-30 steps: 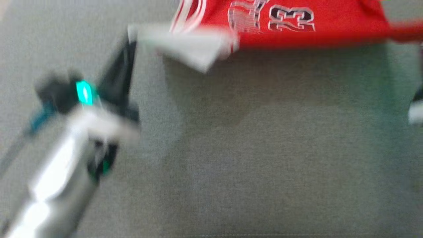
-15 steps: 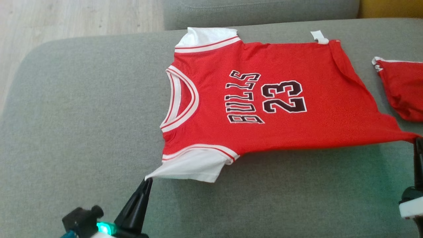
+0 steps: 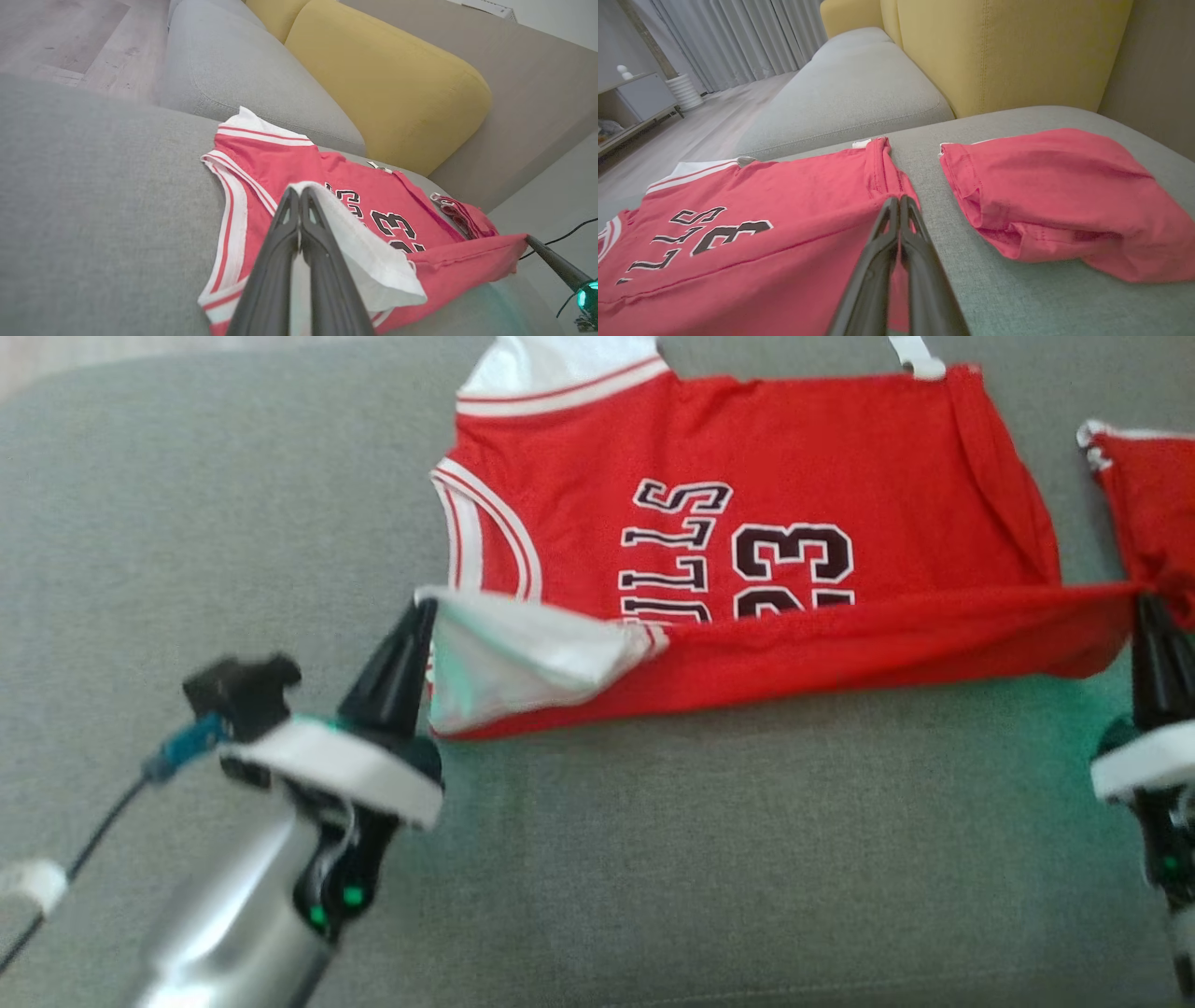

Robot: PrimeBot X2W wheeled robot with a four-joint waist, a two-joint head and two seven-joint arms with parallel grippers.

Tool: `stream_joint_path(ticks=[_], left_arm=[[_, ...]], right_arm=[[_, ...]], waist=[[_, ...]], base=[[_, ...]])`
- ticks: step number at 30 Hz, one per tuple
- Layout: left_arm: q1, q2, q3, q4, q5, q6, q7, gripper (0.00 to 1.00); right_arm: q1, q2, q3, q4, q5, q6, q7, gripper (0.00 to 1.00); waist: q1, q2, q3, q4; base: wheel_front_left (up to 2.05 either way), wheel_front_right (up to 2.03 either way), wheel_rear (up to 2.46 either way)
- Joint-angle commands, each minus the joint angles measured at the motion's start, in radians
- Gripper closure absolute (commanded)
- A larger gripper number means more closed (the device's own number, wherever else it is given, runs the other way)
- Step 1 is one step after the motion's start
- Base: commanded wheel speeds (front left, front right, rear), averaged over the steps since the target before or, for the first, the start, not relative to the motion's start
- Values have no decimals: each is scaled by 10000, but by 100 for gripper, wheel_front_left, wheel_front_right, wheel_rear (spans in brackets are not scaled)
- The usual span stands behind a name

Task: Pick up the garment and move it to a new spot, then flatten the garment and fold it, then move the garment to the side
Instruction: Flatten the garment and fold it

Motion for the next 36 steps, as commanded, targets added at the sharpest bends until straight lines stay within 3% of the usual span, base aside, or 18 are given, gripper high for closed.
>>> stream_joint_path(ticks=[1,5,12,13,14,15,20,30,36], left_arm=[[-692,100,495,84,4,-103,-16,100],[-2164,-226,507,1288,183,-457,-219,100],[-3500,-389,248,2419,670,-703,-655,100],[-3600,-413,179,2538,715,-730,-720,100],[-3673,-435,92,2643,749,-758,-778,62],[-3712,-472,42,2737,741,-780,-864,0],[-3391,-544,-128,2904,1147,-750,-1466,0],[-1089,-753,-111,2867,2007,768,-1651,0],[-828,-715,-271,3344,1940,1199,-914,0]], right_arm=[[-396,-123,228,-48,-85,65,-31,100],[-1542,-99,638,764,-79,65,-199,100],[-2568,-131,1415,1841,70,65,-493,100],[-2662,-88,1517,2010,163,65,-513,76],[-2750,-46,1581,2181,262,65,-543,4],[-2833,-24,1612,2335,320,65,-613,0],[-2902,45,1718,2657,429,65,-1046,0],[-1912,156,1782,2532,922,65,-1247,0],[-1872,73,2040,2705,1139,65,-1190,0]], waist=[[-3,0,293,-165],[-3,0,704,-334],[-3,0,1177,-411],[-3,0,1205,-405],[-3,0,1227,-395],[-3,0,1235,-382],[-3,0,1067,-270],[-3,0,524,-177],[-3,0,443,-266]], base=[[0,0,0],[0,0,0],[0,0,0],[0,0,0],[0,0,0],[0,0,0],[0,0,0],[0,0,0],[0,0,0]])
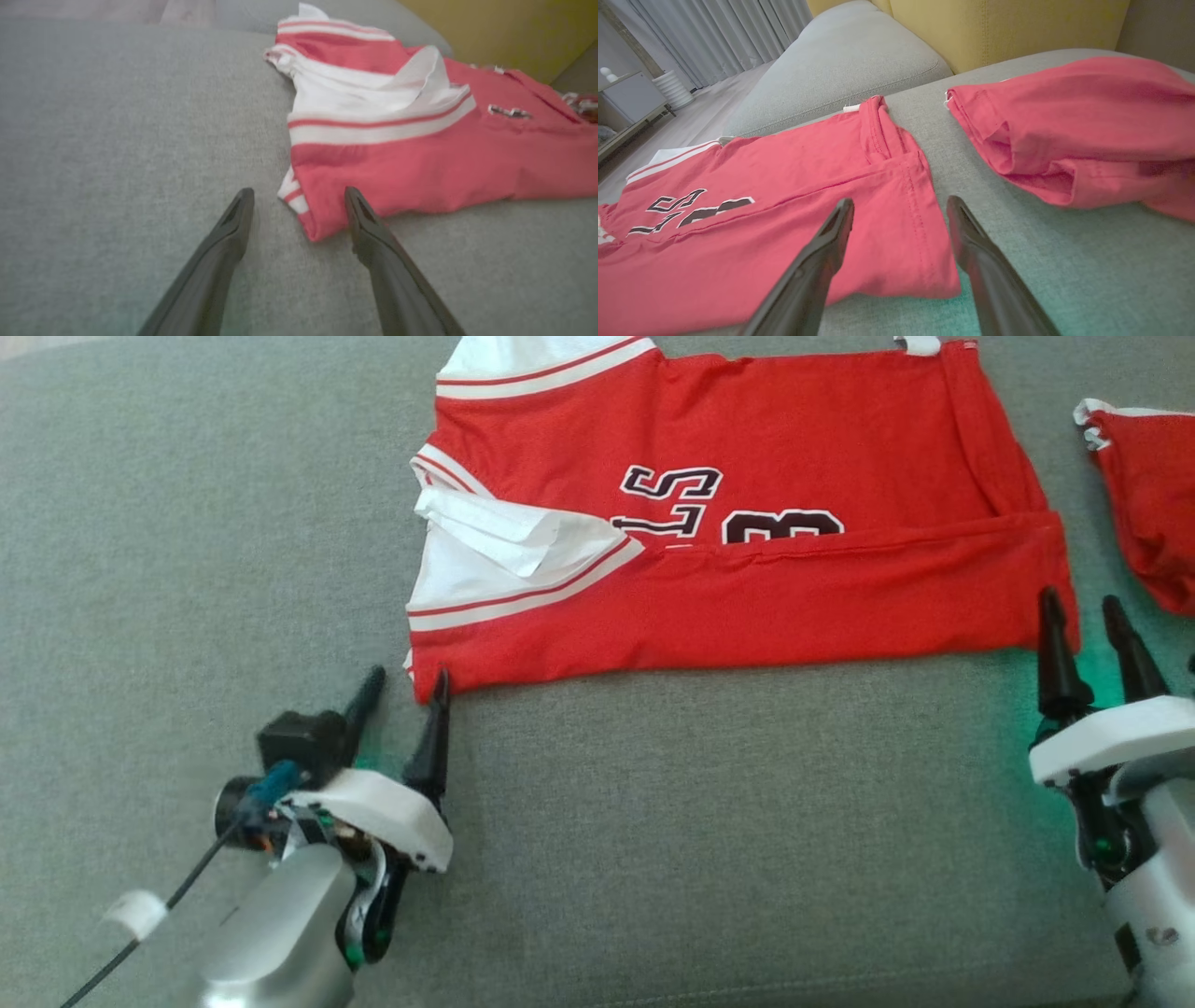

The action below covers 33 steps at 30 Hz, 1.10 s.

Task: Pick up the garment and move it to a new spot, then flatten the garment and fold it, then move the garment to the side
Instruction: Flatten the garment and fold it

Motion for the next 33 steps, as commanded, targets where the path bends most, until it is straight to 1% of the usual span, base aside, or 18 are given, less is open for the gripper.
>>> stream_joint_path(ticks=[1,2,3,4,5,10,14,17,18,19,20,22,25,29,33], left_arm=[[-283,235,181,-133,49,64,46,0],[-323,287,51,-38,164,95,203,0],[-344,307,-44,59,212,117,377,48],[-359,320,-164,137,245,81,582,79],[-382,328,-253,183,269,48,730,100],[-440,373,-458,217,298,-19,1100,100],[-478,440,-502,103,296,-86,1128,100],[-522,523,-516,10,293,-148,1132,100],[-537,552,-518,-23,296,-154,1138,100],[-542,580,-519,-61,289,-158,1154,100],[-533,606,-522,-100,282,-158,1168,100],[-463,672,-557,-210,292,-131,1208,100],[-180,765,-559,-570,203,-31,1284,100],[364,1087,-586,-1351,210,243,1354,100],[1084,1471,-721,-2384,198,551,1649,100]], right_arm=[[-56,-186,194,-157,79,65,-15,0],[-74,-206,281,-112,145,65,86,0],[-88,-230,385,-74,220,65,218,0],[-107,-262,484,-45,295,65,347,0],[-129,-300,562,-15,371,65,460,0],[-279,-572,764,233,579,65,802,0],[-502,-797,683,772,361,65,838,0],[-640,-772,882,1222,287,65,1376,0],[-673,-757,997,1290,349,65,1610,28],[-705,-752,1089,1332,449,65,1821,75],[-724,-752,1171,1340,585,65,2001,100],[-735,-842,1395,1290,845,65,2375,100],[-713,-1155,1619,1156,1096,65,2610,100],[-428,-1590,1986,949,1183,65,2693,100],[258,-2009,2252,587,1442,65,2634,100]], waist=[[1,0,-9,-25],[1,0,-18,-47],[1,0,-27,-67],[1,0,-33,-84],[1,0,-34,-92],[1,0,-38,-34],[1,0,-47,92],[1,0,-78,184],[1,0,-90,211],[1,0,-106,232],[1,0,-134,254],[1,0,-221,309],[1,0,-408,405],[1,0,-704,588],[1,0,-1074,851]], base=[[0,0,0],[0,0,0],[0,0,0],[0,0,0],[0,0,0],[0,0,0],[0,0,0],[0,0,0],[0,0,0],[0,0,0],[0,0,0],[0,0,0],[0,0,0],[0,0,0],[0,0,0]])
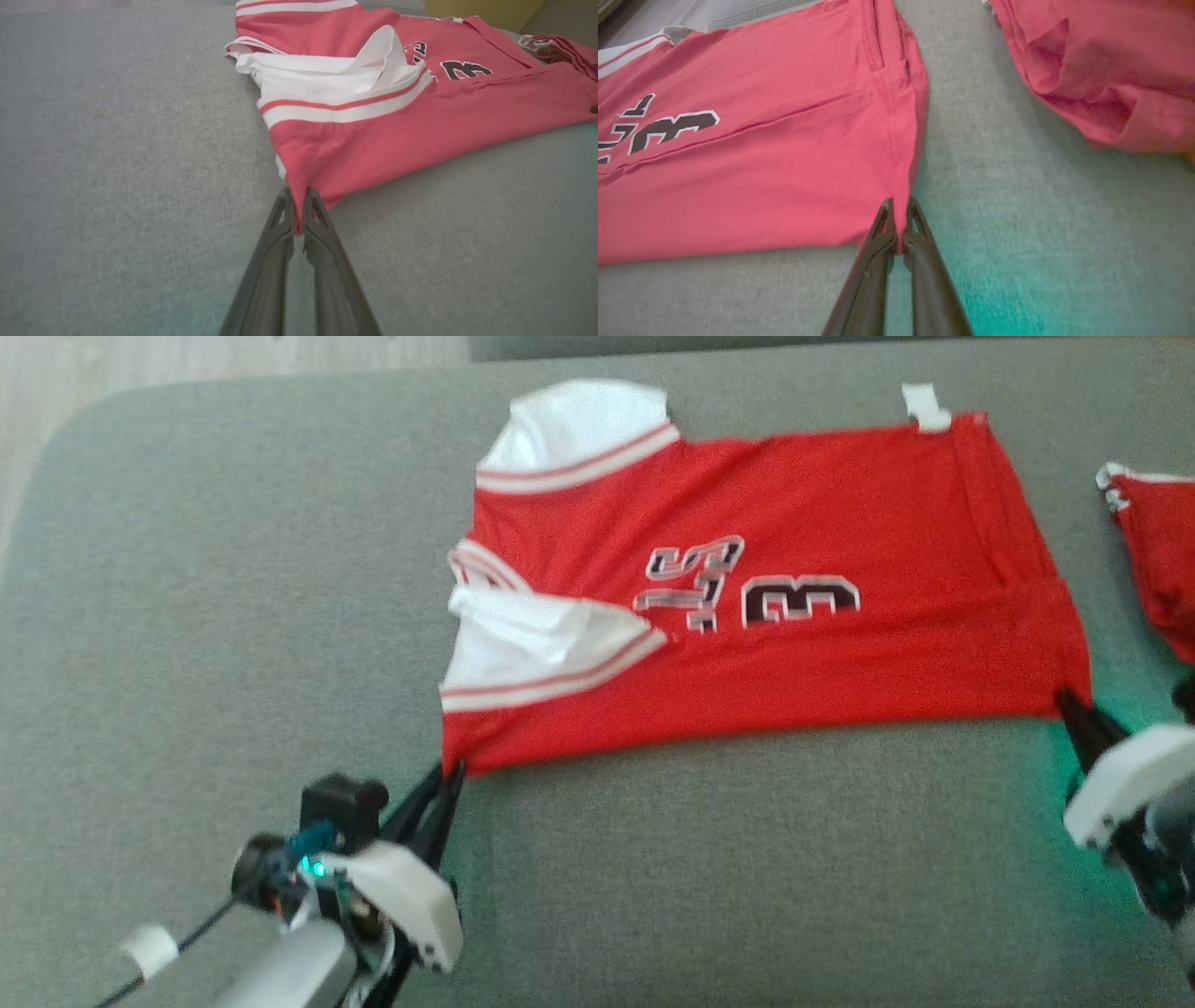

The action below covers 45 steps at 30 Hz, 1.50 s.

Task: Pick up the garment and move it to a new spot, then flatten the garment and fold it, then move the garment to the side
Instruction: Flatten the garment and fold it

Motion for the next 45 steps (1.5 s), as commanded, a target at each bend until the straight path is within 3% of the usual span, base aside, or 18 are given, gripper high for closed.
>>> stream_joint_path(ticks=[1,12,21,22,23,24,27,30,35,41,45], left_arm=[[211,485,286,-649,-6,184,128,100],[2496,1260,-86,-3151,-277,1059,589,100],[3189,1738,-144,-3907,-673,1182,1039,100],[3185,1759,-119,-3932,-687,1206,1051,100],[3172,1780,-84,-3958,-693,1246,1060,51],[3156,1792,-33,-3991,-729,1298,1089,0],[2773,2096,583,-4764,-945,1436,1097,0],[1922,2536,1241,-5270,-1094,1215,1223,0],[-823,3031,1723,-4828,-889,328,2228,0],[-4648,2419,1296,-2431,-798,-1108,4196,0],[-6433,2007,1103,-286,-925,-1645,5380,0]], right_arm=[[577,-499,163,-336,248,65,-53,100],[3459,-1375,-252,-2047,943,65,79,100],[5421,-1168,-1601,-3618,753,65,933,100],[5495,-1076,-1766,-3737,681,65,1062,88],[5544,-987,-1908,-3862,583,65,1202,0],[5590,-878,-2066,-3985,470,65,1315,0],[5730,-552,-3118,-4840,-93,65,1705,0],[5610,-312,-3845,-5413,-617,65,1836,0],[4853,375,-4448,-6126,-1505,65,2335,0],[3922,1113,-4510,-6620,-2360,65,2729,0],[3555,1429,-4412,-6782,-2605,65,2869,0]], waist=[[0,0,-314,248],[0,0,-1111,777],[0,0,-1016,762],[0,0,-991,728],[0,0,-968,673],[0,0,-948,631],[0,0,-659,367],[0,0,-291,182],[0,0,525,-265],[0,0,1457,-867],[0,0,1897,-1406]], base=[[0,0,0],[0,0,0],[0,0,0],[0,0,0],[0,0,0],[0,0,0],[0,0,0],[0,0,0],[0,0,0],[0,0,0],[0,0,0]])
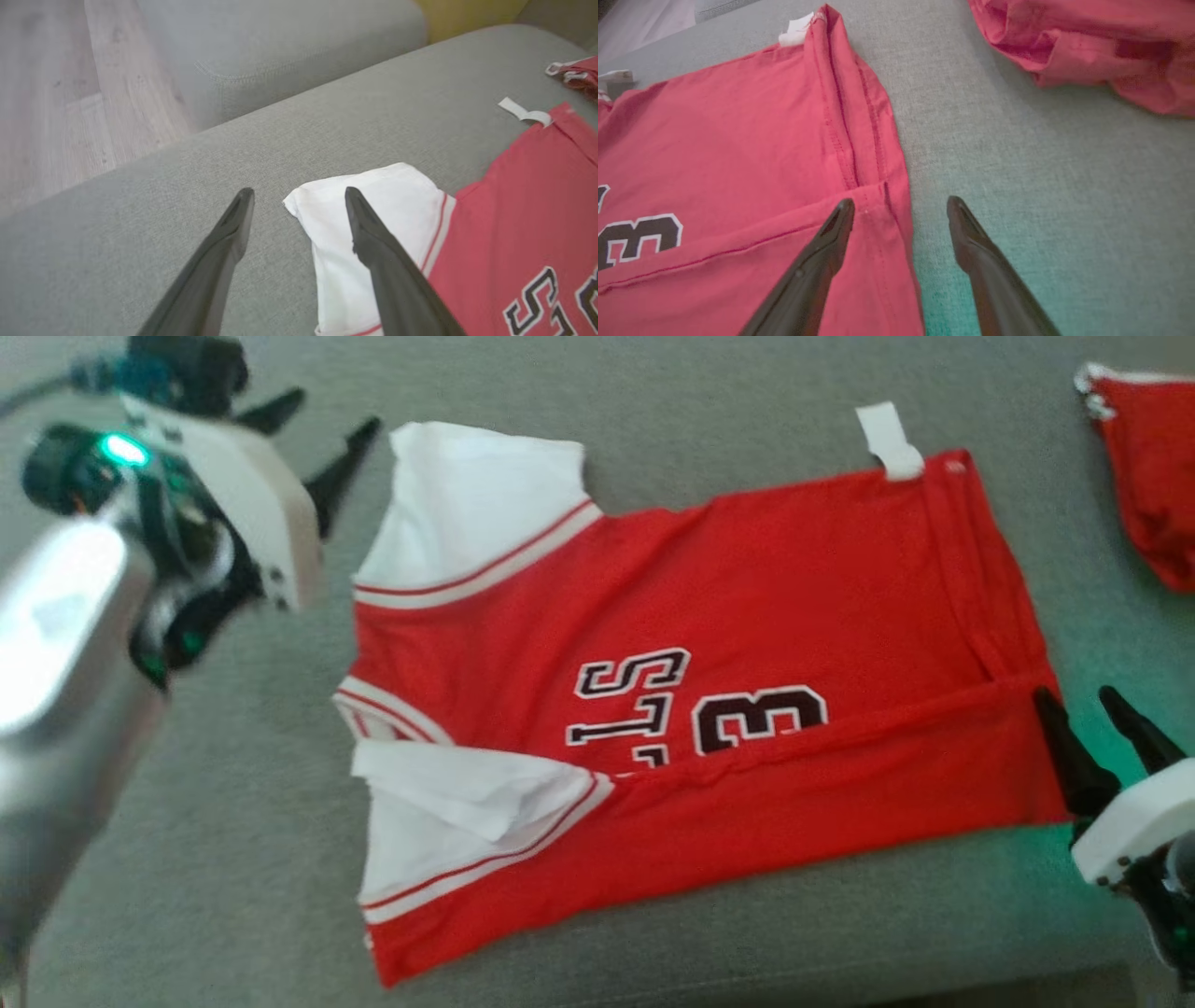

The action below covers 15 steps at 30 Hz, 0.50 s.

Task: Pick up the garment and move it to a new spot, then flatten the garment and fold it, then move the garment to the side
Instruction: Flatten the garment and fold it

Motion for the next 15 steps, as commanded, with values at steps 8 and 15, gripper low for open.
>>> stream_joint_path(ticks=[8,15], left_arm=[[-2205,88,-39,2879,337,-439,1107,0],[-2388,2,-410,4136,333,-751,977,0]], right_arm=[[-488,216,285,-347,-69,65,5,0],[-549,485,350,-118,1,65,-316,0]], waist=[[-3,0,988,-1221],[-3,0,1243,-1480]], base=[[0,0,0],[0,0,0]])
